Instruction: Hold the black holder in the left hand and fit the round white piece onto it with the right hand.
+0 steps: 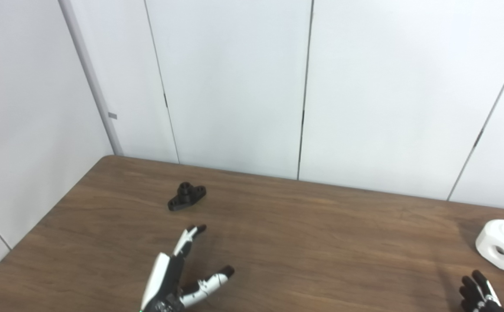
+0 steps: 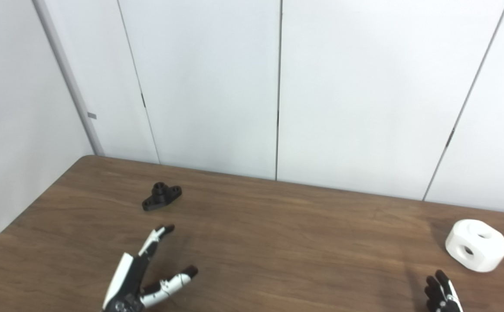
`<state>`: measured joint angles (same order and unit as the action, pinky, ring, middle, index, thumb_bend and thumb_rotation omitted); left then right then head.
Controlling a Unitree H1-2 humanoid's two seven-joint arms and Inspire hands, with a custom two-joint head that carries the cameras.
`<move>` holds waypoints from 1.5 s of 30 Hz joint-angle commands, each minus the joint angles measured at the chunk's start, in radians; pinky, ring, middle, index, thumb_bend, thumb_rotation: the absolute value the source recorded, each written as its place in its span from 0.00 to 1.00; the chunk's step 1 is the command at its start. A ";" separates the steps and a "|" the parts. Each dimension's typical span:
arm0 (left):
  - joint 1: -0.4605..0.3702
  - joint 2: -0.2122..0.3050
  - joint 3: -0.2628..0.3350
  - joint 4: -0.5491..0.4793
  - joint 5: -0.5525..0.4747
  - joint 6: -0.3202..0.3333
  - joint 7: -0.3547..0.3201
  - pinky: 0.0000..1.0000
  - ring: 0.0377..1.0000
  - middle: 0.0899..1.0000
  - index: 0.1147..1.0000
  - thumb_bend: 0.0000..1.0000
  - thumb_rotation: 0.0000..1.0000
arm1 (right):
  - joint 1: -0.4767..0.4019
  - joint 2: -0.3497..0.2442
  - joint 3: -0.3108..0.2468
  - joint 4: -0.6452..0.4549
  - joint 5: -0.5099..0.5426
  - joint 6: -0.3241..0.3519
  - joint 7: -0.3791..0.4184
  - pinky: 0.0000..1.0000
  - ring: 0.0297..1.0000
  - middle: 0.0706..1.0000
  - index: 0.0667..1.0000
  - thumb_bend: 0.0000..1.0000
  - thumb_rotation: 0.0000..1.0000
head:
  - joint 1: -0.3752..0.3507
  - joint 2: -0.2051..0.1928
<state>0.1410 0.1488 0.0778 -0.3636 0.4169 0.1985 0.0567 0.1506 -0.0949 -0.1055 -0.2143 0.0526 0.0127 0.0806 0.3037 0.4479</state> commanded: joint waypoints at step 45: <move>-0.530 0.300 -0.032 0.557 0.227 0.231 0.043 1.00 1.00 0.97 0.81 0.91 0.38 | 0.010 -0.015 0.025 -0.055 -0.004 0.032 -0.004 1.00 0.99 0.99 0.96 0.61 1.00 | -0.028 0.029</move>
<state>-0.3353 0.4171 0.0484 0.1953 0.6241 0.4259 0.0695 0.1552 -0.1019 -0.0858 -0.2394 0.0533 0.0459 0.0761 0.2761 0.4755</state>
